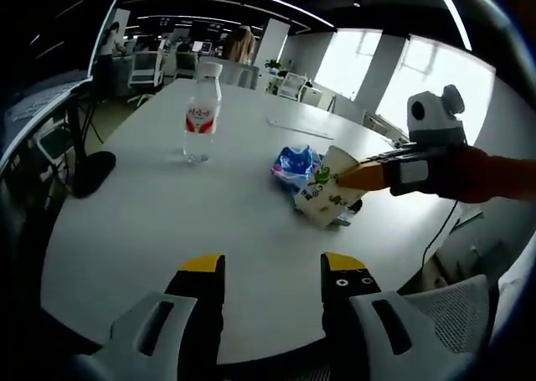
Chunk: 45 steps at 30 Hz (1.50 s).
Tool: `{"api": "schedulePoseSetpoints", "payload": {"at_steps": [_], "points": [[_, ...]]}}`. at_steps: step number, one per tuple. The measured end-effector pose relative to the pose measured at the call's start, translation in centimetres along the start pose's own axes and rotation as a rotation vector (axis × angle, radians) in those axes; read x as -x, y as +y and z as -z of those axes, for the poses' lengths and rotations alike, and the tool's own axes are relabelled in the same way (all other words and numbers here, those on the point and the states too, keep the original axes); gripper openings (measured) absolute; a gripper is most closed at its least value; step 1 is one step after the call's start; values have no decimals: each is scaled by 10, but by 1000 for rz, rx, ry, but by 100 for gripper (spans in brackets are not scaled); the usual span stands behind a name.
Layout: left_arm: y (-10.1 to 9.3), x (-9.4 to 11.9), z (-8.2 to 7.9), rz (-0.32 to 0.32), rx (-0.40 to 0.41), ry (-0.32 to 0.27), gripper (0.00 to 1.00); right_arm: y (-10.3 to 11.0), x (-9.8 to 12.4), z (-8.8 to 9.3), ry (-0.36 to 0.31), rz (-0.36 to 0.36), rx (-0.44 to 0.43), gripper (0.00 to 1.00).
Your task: Arrange the tabletop items into an orderly group along one side of the table until the central work area is clear of visible clutter.
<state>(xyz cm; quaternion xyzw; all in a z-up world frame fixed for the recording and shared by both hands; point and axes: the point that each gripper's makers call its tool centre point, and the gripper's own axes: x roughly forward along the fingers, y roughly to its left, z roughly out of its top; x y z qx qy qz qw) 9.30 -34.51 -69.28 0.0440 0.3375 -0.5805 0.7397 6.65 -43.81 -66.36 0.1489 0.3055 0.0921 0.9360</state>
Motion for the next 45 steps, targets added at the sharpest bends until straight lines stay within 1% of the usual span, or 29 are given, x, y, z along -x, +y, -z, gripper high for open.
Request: {"api": "schedulePoseSetpoints", "payload": {"at_steps": [4,8,11,15,20,24,29,35,42,45], "points": [[3,0,-3,-1,6,-7,45,-2,-11,-8,35,-5,58,0],[3,-2,-5,4,12,-12,45,-9,-21,-16,47,-9,64,0],[4,-3,-6,9,14,-13,45,-12,-30,-23,63,-11,89,0],[4,-6,-8,18,22,-11,45,-17,-40,-34,65,-14,96,0],[12,-5,-13,10,47,-29,45,-26,-53,-53,51,-2,96,0],[18,-6,-16,5,65,-33,45,-35,-62,-61,54,6,102,0],[25,-5,-18,-4,76,-38,45,-53,-77,-72,64,27,113,0],[30,-3,-19,-12,85,-42,45,-72,-91,-78,83,53,113,0],[33,0,-20,-17,92,-45,45,-87,-106,-78,131,61,163,0],[34,1,-20,-17,91,-45,45,-91,-108,-76,153,59,177,0]]}}
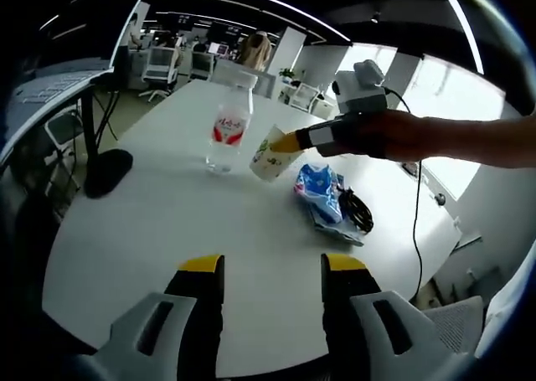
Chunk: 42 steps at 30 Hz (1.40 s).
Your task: Arrange the tabletop items into an orderly group along one side of the table until the central work area is clear of visible clutter.
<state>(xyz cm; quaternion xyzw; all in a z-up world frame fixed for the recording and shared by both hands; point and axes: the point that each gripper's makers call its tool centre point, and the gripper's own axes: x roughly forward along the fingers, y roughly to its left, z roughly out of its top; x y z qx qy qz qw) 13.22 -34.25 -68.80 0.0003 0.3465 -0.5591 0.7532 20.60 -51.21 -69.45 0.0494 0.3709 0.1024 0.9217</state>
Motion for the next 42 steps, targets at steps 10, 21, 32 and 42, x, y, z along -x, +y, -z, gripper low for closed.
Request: {"api": "schedulePoseSetpoints", "payload": {"at_steps": [10,21,32,42], "points": [[9,8,1,-20,13,-3,45,-9,-15,1,83,13,128,0],[9,10,-2,-22,17,-12,45,-1,-27,1,97,29,164,2],[2,9,-2,-9,20,-16,45,1,-18,2,80,40,180,10],[-8,9,-4,6,14,-22,45,9,5,-6,17,46,193,15]]}}
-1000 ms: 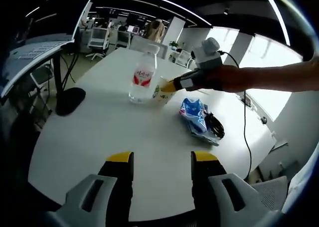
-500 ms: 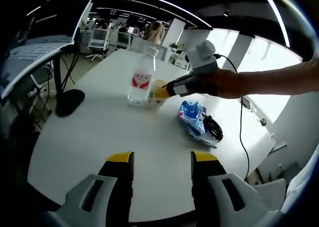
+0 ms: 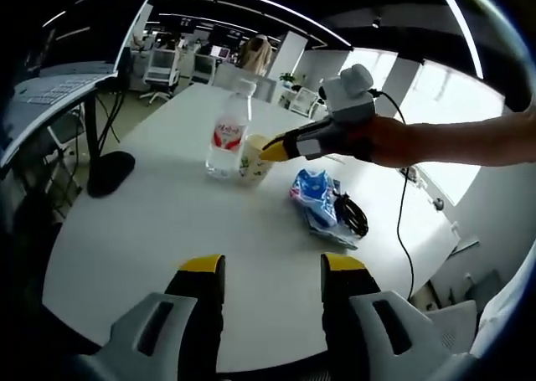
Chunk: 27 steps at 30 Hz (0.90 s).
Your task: Arrange the tabletop items into an orderly group along one side of the table until the central work area is clear of visible clutter.
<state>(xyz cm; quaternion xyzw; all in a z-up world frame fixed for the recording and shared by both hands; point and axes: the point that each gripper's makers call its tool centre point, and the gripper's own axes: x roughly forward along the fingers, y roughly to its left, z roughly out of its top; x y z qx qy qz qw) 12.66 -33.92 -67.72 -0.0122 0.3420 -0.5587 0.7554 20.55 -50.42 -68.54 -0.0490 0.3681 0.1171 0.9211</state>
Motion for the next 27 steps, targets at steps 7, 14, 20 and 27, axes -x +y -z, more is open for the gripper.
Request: {"api": "schedulePoseSetpoints", "payload": {"at_steps": [7,14,20,27], "points": [[-10,-1,1,18,-12,6,45,0,26,-5,-73,35,-10,17],[-16,-1,3,29,-17,12,44,-7,59,9,-110,86,-37,17],[-23,-1,-1,41,-43,12,45,-20,91,28,-141,158,-99,17],[-28,-3,-4,57,-64,17,45,-24,114,63,-155,223,-201,16]]}}
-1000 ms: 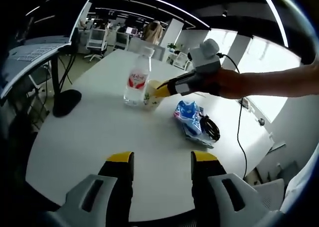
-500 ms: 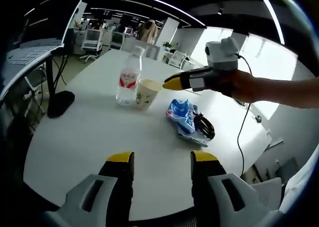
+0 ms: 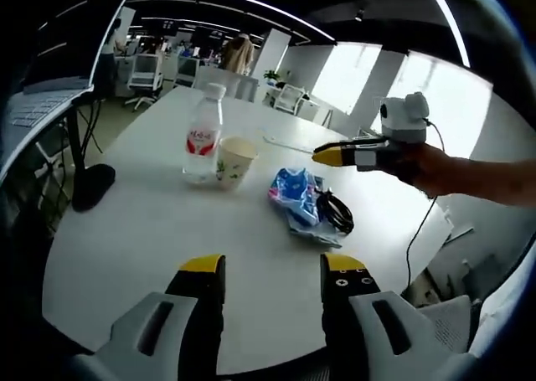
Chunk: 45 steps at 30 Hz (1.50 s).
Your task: Arrange the tabletop items into an orderly group along one side of the table until the central work area is clear of visible clutter.
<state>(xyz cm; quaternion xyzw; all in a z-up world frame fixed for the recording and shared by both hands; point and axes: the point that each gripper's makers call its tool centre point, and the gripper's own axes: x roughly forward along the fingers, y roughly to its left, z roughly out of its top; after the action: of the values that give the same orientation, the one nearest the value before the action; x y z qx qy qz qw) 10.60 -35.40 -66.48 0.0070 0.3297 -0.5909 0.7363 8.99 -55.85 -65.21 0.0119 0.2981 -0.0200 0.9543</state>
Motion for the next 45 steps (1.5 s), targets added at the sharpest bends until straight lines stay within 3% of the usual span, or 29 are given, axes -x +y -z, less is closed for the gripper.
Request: {"api": "schedulePoseSetpoints", "payload": {"at_steps": [13,23,32,37,45], "points": [[-6,-1,1,12,7,0,44,-13,47,64,28,97,-127,19],[-9,-4,3,15,16,15,44,-29,63,87,17,161,-229,18],[-12,-8,3,7,23,20,44,-29,63,117,35,165,-308,19],[-15,-7,0,-2,31,17,44,-21,55,132,72,136,-310,23],[-20,-5,-3,-16,32,15,45,-21,37,137,83,122,-346,22]]}}
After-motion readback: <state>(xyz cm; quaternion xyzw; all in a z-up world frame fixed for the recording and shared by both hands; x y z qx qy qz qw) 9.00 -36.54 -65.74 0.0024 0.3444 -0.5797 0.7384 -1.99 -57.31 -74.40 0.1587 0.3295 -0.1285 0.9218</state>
